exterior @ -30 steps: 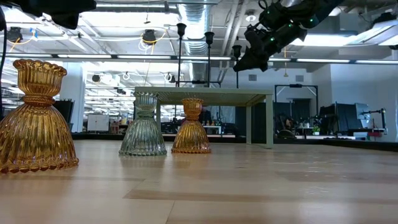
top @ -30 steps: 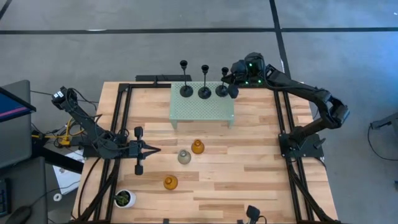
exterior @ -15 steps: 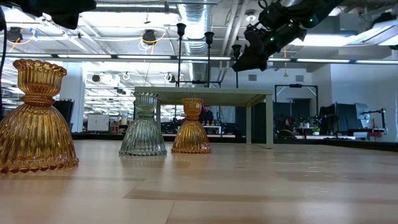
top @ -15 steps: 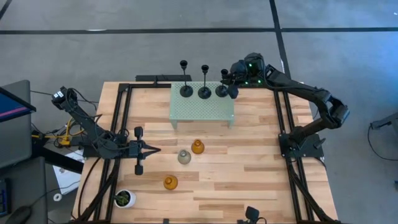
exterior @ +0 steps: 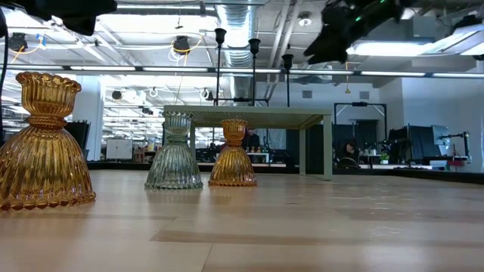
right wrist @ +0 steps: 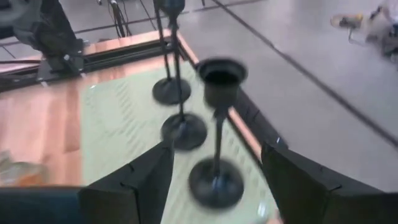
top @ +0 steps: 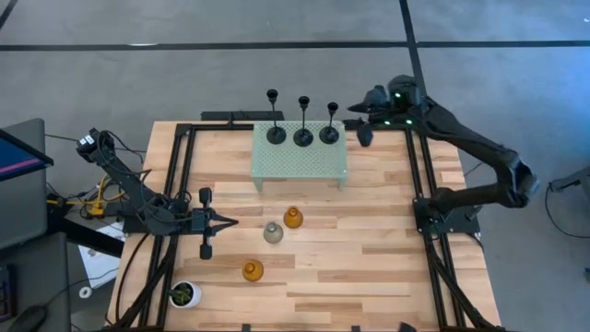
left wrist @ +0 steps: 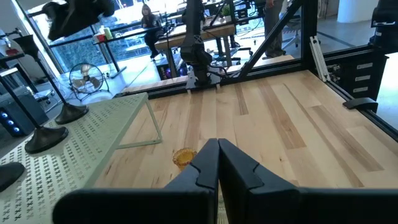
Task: Pick & Place candle stick holders
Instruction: Put the top brown candle holder on the shelf
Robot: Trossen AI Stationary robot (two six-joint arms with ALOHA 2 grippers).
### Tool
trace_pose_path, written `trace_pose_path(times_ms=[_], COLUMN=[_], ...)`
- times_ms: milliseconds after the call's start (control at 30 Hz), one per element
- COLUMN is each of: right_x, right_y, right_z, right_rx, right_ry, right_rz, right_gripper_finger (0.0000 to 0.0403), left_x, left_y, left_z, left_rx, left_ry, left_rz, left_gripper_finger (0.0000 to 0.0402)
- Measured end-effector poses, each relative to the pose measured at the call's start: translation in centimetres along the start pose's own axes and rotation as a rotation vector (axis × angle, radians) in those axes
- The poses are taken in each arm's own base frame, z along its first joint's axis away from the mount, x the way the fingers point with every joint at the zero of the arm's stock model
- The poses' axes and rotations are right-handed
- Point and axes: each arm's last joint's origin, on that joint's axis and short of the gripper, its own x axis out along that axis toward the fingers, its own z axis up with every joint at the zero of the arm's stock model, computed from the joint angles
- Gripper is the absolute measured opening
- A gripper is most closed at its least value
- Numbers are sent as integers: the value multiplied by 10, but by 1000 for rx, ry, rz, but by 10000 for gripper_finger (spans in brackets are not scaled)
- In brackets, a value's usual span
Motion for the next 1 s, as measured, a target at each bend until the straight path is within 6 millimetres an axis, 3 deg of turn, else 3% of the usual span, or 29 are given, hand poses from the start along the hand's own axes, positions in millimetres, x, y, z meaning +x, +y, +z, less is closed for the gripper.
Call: trace_pose_path(times_ms=[233, 433, 700, 1000], right_x=[-46, -62, -53, -18], right_y=[32, 70, 106, 135], right_z=[-15, -37, -90, -152], right_rx=[117, 92, 68, 118], right_ry=[159, 217, 115, -21], right_rz=[79, 223, 402, 550], right_gripper_finger=[186, 119, 44, 2], left_x=[0, 1, 6, 12], left_y=[0, -1, -8, -15], left_z=[0, -1, -7, -14], left_rx=[0, 5, 50, 96], left_ry=[0, 5, 44, 84], left_rz=[0, 0, -5, -10], left_gripper_finger=[6, 6, 6, 6])
